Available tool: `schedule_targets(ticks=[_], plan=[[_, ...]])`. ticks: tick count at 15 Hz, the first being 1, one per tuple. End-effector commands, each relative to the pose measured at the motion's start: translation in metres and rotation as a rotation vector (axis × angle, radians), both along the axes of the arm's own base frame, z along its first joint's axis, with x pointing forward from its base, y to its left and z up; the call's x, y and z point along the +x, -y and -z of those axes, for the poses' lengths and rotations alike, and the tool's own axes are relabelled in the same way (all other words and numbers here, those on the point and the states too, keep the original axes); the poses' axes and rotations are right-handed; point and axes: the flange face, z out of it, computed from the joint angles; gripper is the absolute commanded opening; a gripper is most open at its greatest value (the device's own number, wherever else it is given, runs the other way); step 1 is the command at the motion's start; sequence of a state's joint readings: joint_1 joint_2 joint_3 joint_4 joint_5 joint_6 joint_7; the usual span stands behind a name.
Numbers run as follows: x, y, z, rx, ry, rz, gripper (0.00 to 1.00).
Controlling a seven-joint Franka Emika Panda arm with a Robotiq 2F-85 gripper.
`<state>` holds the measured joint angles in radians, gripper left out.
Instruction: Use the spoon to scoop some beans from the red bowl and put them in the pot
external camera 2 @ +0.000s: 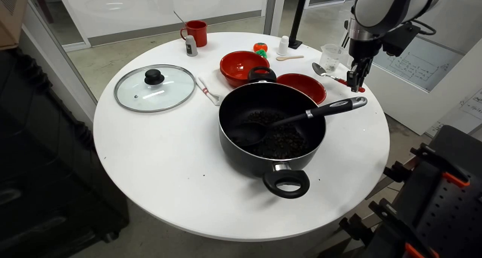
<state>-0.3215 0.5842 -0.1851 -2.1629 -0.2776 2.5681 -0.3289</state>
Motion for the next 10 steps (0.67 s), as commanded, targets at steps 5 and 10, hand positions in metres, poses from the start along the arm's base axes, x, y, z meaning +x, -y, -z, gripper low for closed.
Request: schedule_targets(ticks=[5,10], plan=[[0.004,0.008,0.018,0.021,0.008,-0.019,0.06],[0.005,0.01,0.034,0.018,-0.001,-0.023,0.06]])
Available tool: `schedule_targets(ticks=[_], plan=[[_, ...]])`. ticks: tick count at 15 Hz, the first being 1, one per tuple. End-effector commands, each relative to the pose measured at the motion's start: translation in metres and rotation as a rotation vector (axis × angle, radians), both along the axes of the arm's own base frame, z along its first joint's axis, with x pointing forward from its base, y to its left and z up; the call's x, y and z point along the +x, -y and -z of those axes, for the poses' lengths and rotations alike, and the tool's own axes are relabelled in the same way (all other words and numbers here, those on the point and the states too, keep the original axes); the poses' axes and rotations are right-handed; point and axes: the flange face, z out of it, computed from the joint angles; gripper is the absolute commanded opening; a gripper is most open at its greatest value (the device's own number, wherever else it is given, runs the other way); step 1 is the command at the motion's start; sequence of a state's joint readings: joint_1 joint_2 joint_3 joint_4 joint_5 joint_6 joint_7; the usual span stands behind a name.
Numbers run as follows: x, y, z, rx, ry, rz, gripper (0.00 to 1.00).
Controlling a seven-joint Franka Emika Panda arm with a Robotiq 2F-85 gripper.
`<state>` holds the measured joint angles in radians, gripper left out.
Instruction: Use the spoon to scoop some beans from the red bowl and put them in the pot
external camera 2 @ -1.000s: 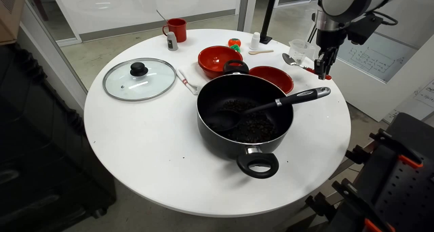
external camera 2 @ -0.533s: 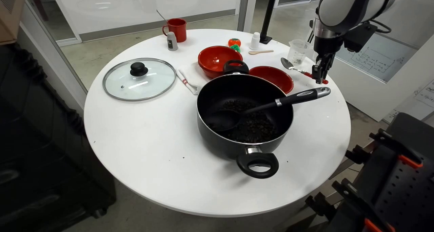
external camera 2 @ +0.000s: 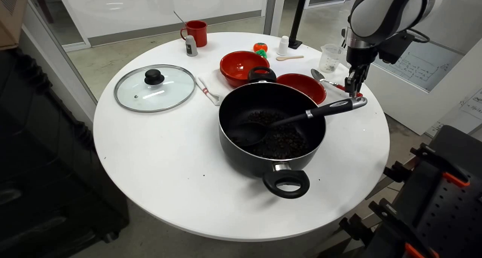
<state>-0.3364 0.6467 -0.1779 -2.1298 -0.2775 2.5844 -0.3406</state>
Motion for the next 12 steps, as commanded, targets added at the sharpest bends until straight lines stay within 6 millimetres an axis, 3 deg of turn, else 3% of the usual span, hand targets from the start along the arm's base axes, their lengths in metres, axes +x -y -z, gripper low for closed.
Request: schedule_targets(ticks=[1,8,9,10,12], plan=[[0.005,0.005,0.014,0.012,0.011,-0.016,0.06],[0.01,0.007,0.025,0.009,0.017,-0.018,0.06],[0.01,0.008,0.024,0.01,0.021,-0.013,0.51],[0.01,0.008,0.023,0.009,0.025,-0.013,0.52],[0.012,0.008,0.02,0.011,0.034,-0.011,0.65]])
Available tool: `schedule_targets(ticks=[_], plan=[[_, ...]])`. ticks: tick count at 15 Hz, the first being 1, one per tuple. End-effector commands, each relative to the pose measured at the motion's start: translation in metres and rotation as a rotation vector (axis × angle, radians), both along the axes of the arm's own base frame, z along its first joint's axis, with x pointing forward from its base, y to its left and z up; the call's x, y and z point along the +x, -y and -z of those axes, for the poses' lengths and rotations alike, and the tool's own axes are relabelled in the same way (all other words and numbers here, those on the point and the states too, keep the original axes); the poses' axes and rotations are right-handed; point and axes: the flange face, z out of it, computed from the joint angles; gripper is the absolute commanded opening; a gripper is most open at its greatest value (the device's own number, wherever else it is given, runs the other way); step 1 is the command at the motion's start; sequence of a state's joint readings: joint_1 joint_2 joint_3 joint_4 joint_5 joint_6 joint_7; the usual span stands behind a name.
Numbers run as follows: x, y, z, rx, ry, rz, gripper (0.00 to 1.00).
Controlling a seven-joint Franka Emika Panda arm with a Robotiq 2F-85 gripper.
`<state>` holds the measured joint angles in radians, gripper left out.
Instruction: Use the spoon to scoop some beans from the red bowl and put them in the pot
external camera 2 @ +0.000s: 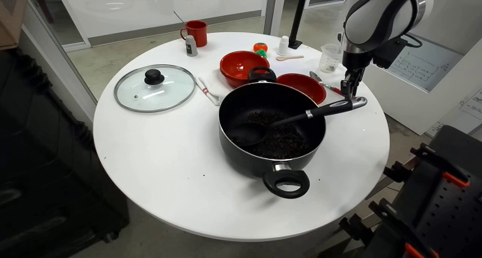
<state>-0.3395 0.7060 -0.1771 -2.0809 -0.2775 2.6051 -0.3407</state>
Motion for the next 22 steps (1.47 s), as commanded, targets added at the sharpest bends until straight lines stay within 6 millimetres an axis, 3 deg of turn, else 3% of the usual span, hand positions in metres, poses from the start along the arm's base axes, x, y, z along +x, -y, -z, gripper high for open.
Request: schedule_targets(ticks=[1,5,15,22], plan=[[0.004,0.003,0.002,0.023,0.029,-0.001,0.71],[0.002,0.0,-0.017,0.074,0.066,0.025,0.99],[-0.008,-0.002,-0.114,0.131,0.228,0.035,1.0],[-0.037,-0.045,-0.179,0.149,0.341,-0.013,1.0]])
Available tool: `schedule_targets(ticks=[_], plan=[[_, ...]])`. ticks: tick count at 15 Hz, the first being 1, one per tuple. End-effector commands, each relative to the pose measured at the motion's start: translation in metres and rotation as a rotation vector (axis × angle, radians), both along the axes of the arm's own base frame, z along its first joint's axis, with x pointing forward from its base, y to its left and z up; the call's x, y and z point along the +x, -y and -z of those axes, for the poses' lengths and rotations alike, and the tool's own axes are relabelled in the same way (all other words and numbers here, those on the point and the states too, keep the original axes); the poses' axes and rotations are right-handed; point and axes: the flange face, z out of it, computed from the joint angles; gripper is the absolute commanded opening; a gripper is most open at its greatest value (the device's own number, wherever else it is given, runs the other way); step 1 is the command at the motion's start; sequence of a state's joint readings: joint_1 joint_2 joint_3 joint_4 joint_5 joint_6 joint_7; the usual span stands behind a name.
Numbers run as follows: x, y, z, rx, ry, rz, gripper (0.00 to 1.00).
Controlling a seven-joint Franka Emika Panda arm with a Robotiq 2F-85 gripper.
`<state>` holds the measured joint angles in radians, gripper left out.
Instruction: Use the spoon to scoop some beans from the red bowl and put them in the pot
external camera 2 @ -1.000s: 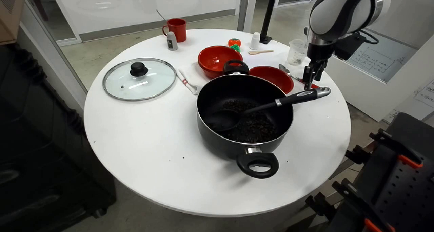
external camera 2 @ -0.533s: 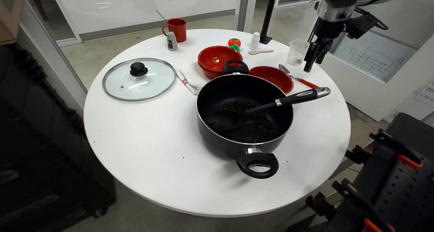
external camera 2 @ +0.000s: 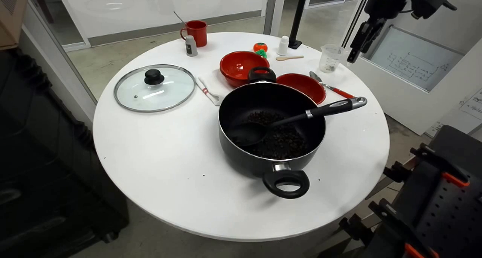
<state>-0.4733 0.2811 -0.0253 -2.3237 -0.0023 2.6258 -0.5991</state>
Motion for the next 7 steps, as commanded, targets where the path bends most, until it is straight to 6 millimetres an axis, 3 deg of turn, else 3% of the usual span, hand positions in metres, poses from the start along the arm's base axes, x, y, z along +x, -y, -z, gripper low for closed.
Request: schedule_targets(ticks=[1,4,7], plan=[[-0.004,-0.007,-0.009,0.005,0.019,0.0,1.0],[-0.014,-0.022,-0.027,0.008,0.044,-0.003,1.0],[-0.018,-0.024,-0.028,0.008,0.045,-0.003,1.0]])
